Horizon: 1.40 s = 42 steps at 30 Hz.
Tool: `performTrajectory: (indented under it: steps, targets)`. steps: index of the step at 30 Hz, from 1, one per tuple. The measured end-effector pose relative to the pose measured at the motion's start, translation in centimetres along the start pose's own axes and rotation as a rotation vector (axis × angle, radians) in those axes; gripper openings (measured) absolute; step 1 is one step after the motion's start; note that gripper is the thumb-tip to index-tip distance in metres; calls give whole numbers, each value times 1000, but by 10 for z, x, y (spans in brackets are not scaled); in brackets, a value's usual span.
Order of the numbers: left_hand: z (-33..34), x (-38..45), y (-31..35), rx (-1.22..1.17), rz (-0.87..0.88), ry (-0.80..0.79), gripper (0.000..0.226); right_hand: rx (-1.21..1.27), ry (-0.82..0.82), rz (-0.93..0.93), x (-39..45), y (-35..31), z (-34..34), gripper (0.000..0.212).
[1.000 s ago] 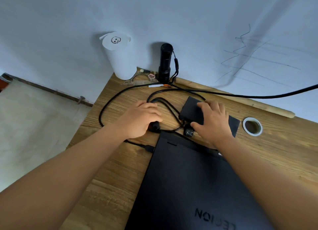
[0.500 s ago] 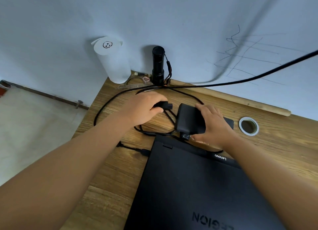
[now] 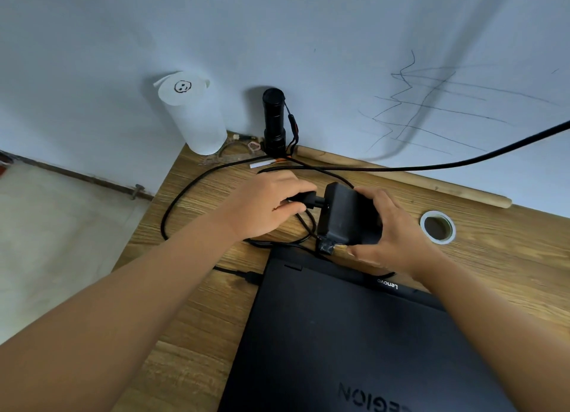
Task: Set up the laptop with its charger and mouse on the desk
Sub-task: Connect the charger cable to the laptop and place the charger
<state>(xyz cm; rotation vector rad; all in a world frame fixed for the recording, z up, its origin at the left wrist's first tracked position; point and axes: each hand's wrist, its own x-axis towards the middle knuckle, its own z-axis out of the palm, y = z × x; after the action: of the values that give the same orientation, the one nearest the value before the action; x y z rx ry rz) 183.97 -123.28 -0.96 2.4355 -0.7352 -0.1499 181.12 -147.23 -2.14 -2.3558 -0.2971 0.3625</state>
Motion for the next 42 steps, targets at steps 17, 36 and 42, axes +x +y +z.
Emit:
performTrajectory:
  steps: [17, 36, 42]
  targets:
    - [-7, 1, 20, 175, 70, -99, 35, -53, -34, 15, -3, -3, 6, 88]
    - [-9, -5, 22, 4, -84, -108, 25, -109, -37, -5, -7, -12, 11, 94]
    - [-9, -7, 16, -46, -113, -116, 23, -131, -56, -21, -4, -18, 10, 91]
